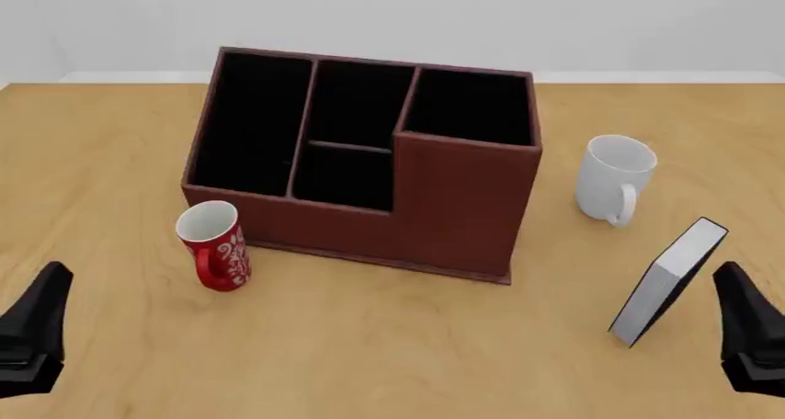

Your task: Pick up the book and place it in the right compartment of the caddy.

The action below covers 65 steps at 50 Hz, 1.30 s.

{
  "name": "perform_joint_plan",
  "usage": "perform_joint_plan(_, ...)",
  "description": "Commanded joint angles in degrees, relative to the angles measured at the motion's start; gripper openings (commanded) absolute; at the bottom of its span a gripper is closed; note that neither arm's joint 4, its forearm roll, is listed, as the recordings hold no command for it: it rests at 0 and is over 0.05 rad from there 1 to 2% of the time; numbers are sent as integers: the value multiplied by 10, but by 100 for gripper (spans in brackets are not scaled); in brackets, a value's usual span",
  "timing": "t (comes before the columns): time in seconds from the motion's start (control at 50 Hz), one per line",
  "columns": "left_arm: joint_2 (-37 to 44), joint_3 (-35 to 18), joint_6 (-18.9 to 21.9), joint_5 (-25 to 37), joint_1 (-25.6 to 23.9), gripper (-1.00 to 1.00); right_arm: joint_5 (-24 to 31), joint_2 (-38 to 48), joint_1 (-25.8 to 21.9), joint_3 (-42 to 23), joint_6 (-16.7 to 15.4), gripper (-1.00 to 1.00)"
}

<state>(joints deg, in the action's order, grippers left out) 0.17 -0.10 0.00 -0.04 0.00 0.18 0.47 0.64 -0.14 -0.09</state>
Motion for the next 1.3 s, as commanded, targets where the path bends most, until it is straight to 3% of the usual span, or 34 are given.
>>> perform_joint_plan(0.02, 3, -1, 0, -1, 0, 100, -25, 27, -15, 1, -12, 100)
perform_joint_plan(0.16, 3, -1, 0, -1, 0, 100, -38, 61, -15, -8, -23, 100)
perform_joint_plan(0.22, 3, -1, 0, -1, 0, 100, -24, 85, -14, -41, 0, 100)
perform_joint_plan(0.28, 3, -1, 0, -1, 0, 100, -17, 116, -20, -72, -18, 100)
perform_joint_plan(0.3, 3, -1, 0, -1, 0, 100, -30, 165, -21, -83, -38, 100)
perform_joint_plan(0.34, 3, -1, 0, -1, 0, 100, -31, 195, -20, -98, -22, 100)
perform_joint_plan(0.42, 3, -1, 0, -1, 0, 100, -40, 290, -30, -127, -43, 100)
perform_joint_plan(0.52, 3, -1, 0, -1, 0, 100, 4, 328, -30, -175, -58, 100)
perform_joint_plan(0.66, 3, -1, 0, -1, 0, 100, 60, 369, -10, -243, -27, 100)
perform_joint_plan(0.74, 3, -1, 0, -1, 0, 100, 87, 387, -10, -270, -27, 100)
perform_joint_plan(0.76, 3, -1, 0, -1, 0, 100, 98, 391, -17, -281, -5, 100)
perform_joint_plan(0.8, 3, -1, 0, -1, 0, 100, 111, 401, -16, -294, -6, 100)
perform_joint_plan(0.84, 3, -1, 0, -1, 0, 100, 129, 408, -26, -311, 17, 100)
perform_joint_plan(1.04, 3, -1, 0, -1, 0, 100, 227, 443, -33, -403, 39, 100)
perform_joint_plan(1.06, 3, -1, 0, -1, 0, 100, 239, 449, -42, -414, 58, 100)
perform_joint_plan(1.1, 3, -1, 0, -1, 0, 100, 256, 453, -35, -431, 40, 100)
perform_joint_plan(1.14, 3, -1, 0, -1, 0, 100, 274, 459, -43, -447, 68, 100)
perform_joint_plan(1.16, 3, -1, 0, -1, 0, 100, 288, 465, -37, -461, 50, 100)
perform_joint_plan(1.18, 3, -1, 0, -1, 0, 100, 304, 467, -45, -474, 67, 100)
perform_joint_plan(1.26, 3, -1, 0, -1, 0, 100, 348, 483, -39, -519, 55, 100)
perform_joint_plan(1.3, 3, -1, 0, -1, 0, 100, 369, 491, -43, -543, 79, 100)
